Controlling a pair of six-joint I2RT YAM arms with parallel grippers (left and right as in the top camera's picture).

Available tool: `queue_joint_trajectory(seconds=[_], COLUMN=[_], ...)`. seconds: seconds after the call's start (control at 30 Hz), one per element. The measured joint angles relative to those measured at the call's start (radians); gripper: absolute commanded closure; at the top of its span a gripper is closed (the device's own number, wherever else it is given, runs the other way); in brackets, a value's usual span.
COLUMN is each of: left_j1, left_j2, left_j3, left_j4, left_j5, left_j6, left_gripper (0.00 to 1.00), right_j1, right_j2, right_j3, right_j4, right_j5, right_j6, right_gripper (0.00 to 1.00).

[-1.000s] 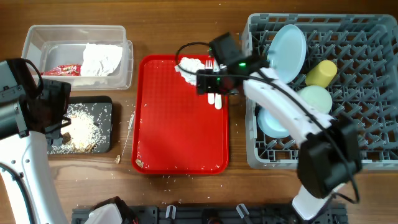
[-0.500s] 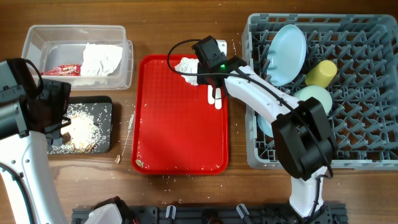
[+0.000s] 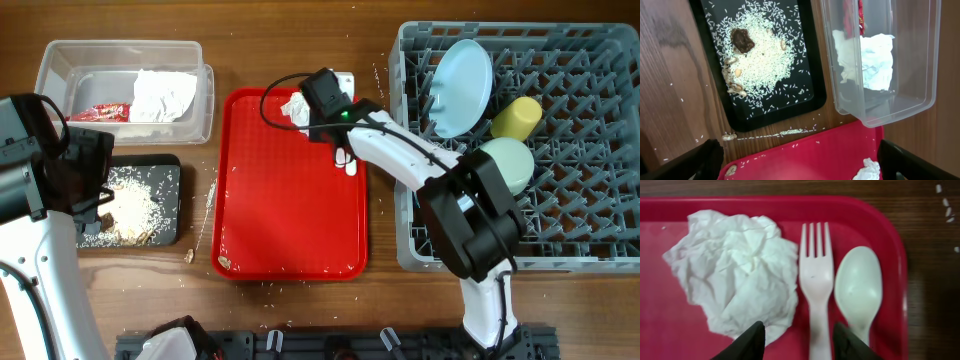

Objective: Sort waste into correct bins and load items into the dishwasher rack
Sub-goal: 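Reach the right gripper to the white fork on the red tray and grasp it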

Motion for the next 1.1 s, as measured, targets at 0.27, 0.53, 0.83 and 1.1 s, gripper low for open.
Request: queue_joint_trajectory(seconds=[0.27, 0.53, 0.83, 1.1], left_j1=[0.000, 0.000, 0.000, 0.000], left_j2=[0.000, 0.000, 0.000, 0.000], left_j3=[0.000, 0.000, 0.000, 0.000], left_j4=[0.000, 0.000, 0.000, 0.000], left_j5=[0.000, 0.000, 0.000, 0.000], left_j6=[0.000, 0.000, 0.000, 0.000], left_gripper=[0.00, 0.00, 0.00, 0.00], right_j1=[0.018, 0.016, 0.009, 0.009], right_j2=[0.000, 0.053, 0.062, 0.062], right_j3=[0.000, 0.000, 0.003, 0.006], right_j4=[-0.001, 0.000, 0.006, -0.008], right_j5=[0.047, 0.052, 0.053, 0.052], right_j6=[0.011, 0.011, 0.015, 0.015], right_gripper=[0.54, 0.56, 0.67, 0.74])
